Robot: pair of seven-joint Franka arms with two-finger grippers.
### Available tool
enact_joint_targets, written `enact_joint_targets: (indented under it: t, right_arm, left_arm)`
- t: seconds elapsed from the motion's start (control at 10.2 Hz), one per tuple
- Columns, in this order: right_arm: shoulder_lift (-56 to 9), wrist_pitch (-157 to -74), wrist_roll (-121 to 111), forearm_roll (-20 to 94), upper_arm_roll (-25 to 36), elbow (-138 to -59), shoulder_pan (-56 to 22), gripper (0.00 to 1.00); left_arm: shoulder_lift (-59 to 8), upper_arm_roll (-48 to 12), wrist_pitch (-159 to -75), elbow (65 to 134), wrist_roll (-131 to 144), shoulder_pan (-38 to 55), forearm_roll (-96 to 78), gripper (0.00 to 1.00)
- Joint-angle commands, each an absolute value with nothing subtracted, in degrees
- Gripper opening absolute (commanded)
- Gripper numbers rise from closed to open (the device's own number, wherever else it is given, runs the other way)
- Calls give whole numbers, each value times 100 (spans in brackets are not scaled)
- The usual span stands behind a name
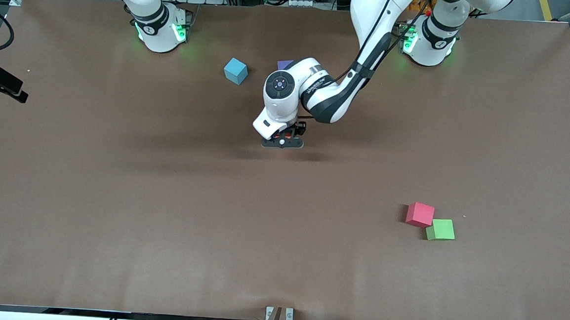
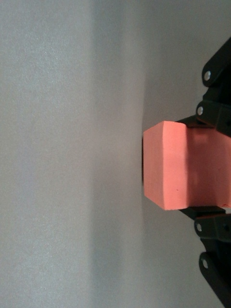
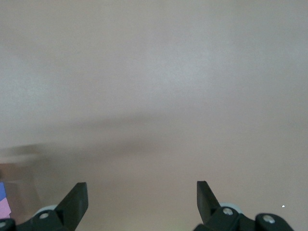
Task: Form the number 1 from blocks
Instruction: 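Carry the orange cube with the left gripper while the right gripper retracts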
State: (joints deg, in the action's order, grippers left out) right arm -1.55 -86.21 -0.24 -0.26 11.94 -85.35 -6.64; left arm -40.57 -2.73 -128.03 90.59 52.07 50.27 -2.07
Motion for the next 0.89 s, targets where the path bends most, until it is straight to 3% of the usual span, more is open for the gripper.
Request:
enact_joint_targets:
  t: [0.0,0.79]
  right_arm:
    - [-167,-8508,70,-97,1090,-8455,-580,100]
    - [-176,-8508,62,-79,1064,-8455,-606,100]
  left_arm:
    - [-3911,-281,-12884,9246,5238,5036,-79,8]
    - [-3929,-308,-13122,9369,5229,5124,105,11]
